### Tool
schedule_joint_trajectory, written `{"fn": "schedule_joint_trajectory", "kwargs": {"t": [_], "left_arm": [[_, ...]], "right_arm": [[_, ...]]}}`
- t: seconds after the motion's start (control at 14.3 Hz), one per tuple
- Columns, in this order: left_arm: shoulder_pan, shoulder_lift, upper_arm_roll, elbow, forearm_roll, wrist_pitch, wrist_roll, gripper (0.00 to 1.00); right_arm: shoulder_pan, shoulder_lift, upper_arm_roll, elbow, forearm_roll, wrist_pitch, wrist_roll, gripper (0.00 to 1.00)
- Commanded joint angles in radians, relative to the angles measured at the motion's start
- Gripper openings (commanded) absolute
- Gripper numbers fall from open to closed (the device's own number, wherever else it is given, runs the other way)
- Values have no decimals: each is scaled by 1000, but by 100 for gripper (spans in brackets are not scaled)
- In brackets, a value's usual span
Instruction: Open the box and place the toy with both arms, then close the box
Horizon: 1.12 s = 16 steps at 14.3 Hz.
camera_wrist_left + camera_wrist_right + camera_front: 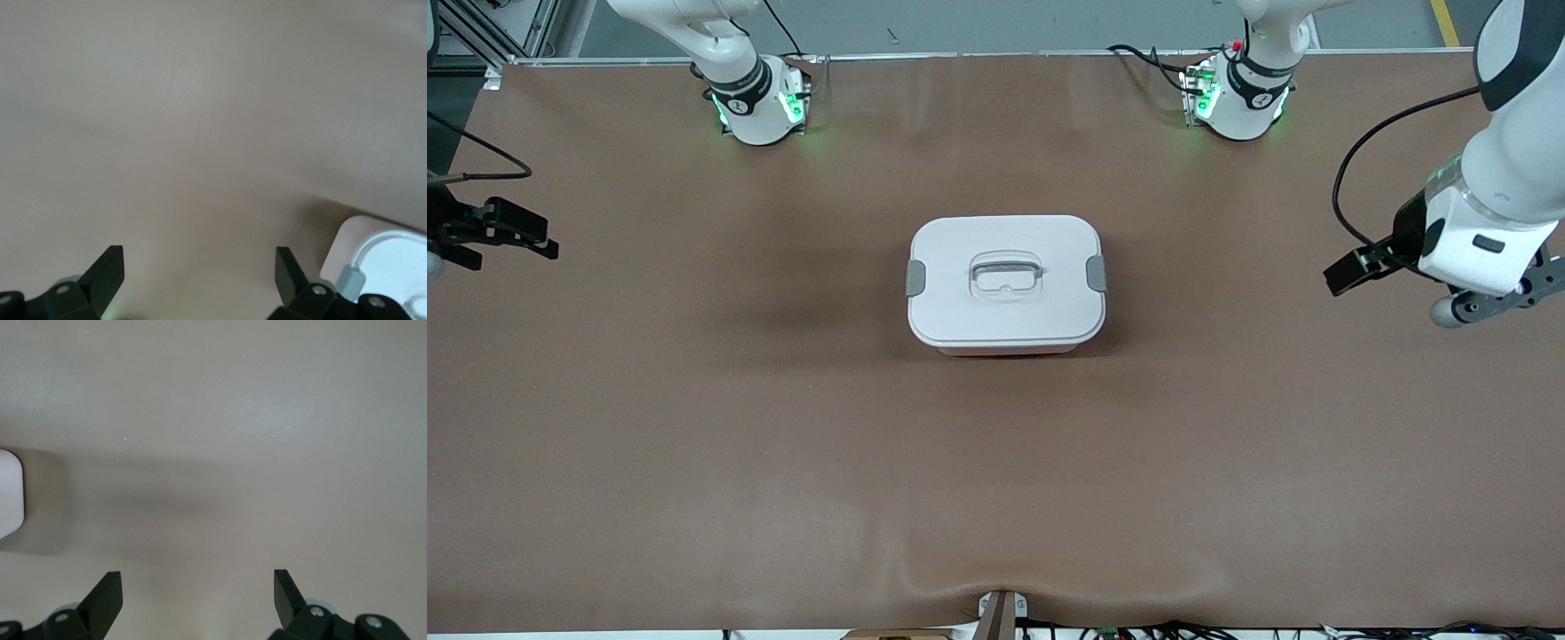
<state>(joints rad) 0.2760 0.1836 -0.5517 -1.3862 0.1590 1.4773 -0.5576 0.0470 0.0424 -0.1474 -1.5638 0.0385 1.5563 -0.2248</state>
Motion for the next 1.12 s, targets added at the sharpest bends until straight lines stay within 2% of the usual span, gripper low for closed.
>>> {"fn": "schedule_joint_trajectory", "kwargs": {"t": [0.0, 0.07, 0.28, 0.35, 0.56, 0.84, 1.05], "left_arm": [[-12, -61, 39, -16, -19, -41, 71, 100], [-59, -75, 93, -20, -21, -51, 96, 100], [-268, -128, 326, -66, -33, -65, 159, 100], [-305, -145, 372, -88, -39, -65, 169, 100], [-311, -190, 397, -123, -67, -63, 193, 100], [-313, -249, 424, -180, -125, -54, 202, 100], [-316, -280, 449, -223, -127, -39, 263, 100]], "right_arm": [[-6, -30, 9, -32, -9, 8, 13, 100], [-6, -30, 9, -32, -9, 8, 12, 100], [-4, -29, 9, -30, -9, 18, 13, 100], [-3, -27, 11, -24, -8, 19, 13, 100], [11, -4, 14, 45, -3, -42, 101, 100], [27, 10, 14, 48, -8, -42, 125, 100], [5, 10, 58, 47, -8, -47, 136, 100]]}}
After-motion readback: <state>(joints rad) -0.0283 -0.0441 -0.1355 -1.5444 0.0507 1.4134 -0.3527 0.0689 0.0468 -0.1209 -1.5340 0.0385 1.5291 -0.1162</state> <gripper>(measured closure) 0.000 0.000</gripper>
